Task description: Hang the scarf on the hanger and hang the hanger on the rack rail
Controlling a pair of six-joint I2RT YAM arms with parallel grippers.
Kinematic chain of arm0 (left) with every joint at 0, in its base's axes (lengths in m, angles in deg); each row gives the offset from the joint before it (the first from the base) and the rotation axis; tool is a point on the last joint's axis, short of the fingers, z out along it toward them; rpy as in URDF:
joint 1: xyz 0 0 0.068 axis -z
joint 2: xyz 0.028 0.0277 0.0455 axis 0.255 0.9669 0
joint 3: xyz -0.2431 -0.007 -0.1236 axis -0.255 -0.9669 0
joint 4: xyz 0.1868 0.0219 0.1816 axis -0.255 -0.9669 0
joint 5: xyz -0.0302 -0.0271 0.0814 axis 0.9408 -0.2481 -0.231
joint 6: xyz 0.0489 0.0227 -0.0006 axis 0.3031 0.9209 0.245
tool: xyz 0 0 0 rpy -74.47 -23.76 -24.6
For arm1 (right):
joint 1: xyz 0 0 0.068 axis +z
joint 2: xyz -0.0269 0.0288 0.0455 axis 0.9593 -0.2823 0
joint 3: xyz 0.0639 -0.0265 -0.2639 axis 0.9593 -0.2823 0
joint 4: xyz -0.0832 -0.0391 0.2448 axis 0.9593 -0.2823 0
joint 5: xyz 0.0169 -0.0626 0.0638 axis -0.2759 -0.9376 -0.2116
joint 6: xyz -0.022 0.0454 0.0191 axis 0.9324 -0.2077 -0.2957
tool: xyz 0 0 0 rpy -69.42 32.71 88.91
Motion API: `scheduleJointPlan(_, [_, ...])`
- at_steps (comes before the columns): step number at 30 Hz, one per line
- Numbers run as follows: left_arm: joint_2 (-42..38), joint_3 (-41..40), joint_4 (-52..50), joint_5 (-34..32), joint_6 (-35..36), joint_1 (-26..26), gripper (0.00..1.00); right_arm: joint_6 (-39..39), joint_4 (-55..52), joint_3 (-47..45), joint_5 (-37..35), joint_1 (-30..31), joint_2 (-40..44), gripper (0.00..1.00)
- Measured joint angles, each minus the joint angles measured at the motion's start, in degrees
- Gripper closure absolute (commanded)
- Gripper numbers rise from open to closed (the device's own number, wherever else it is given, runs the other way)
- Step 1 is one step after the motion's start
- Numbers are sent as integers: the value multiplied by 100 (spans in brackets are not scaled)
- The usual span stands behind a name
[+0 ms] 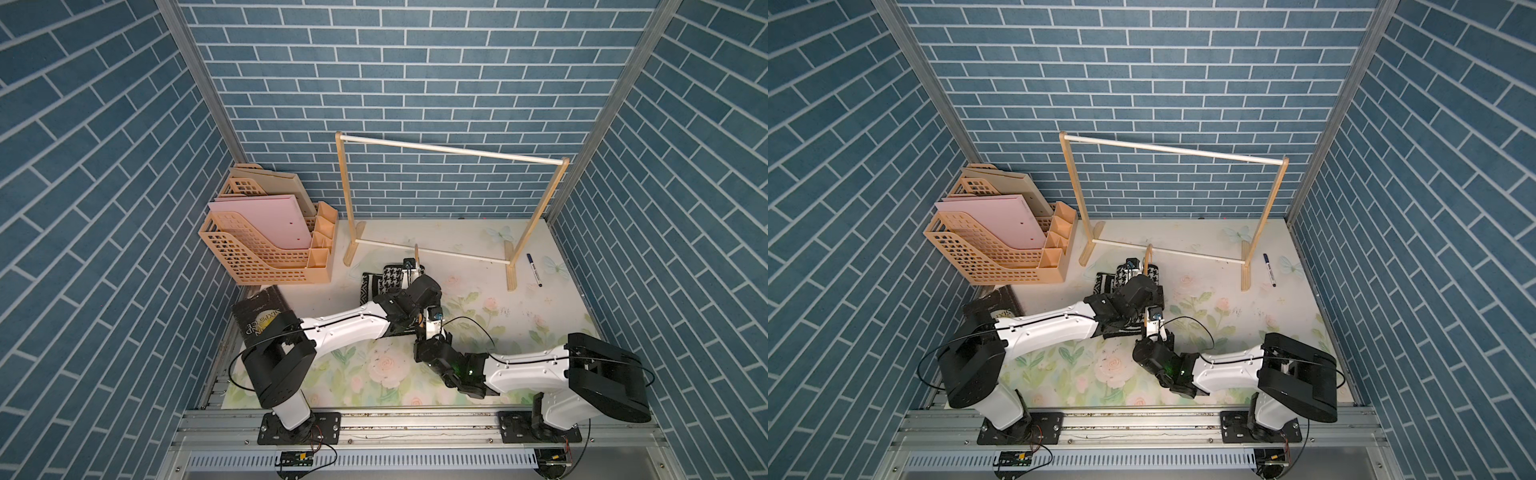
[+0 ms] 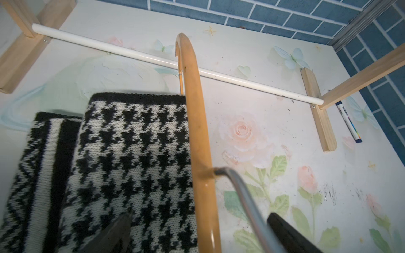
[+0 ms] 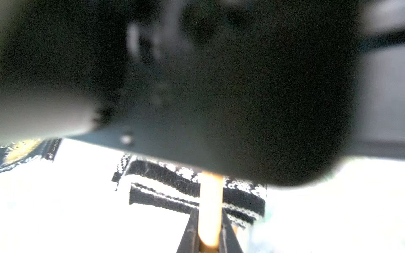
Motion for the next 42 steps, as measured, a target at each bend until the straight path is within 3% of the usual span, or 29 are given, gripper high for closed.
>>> scheduleJointPlan(13, [-1126,-308,-675,59,645,-122,0,374,490,269,-22,81,-61,100])
scheduleJointPlan(24, [-457,-295,-417,546,704,-160,1,-282,96,267,-243,-35,-354,100])
scheduleJointPlan(28, [-286,-221,-354,734,745,-199,17,-525,74,267,-284,-81,-452,100])
scheduleJointPlan(30, [-164,-76,-387,896,739,-245,19,-649,118,267,-299,-118,-483,100])
scheduleJointPlan(42, [404,623,-474,2400,319,-494,17,-702,1631,-424,-555,-28,-492,100])
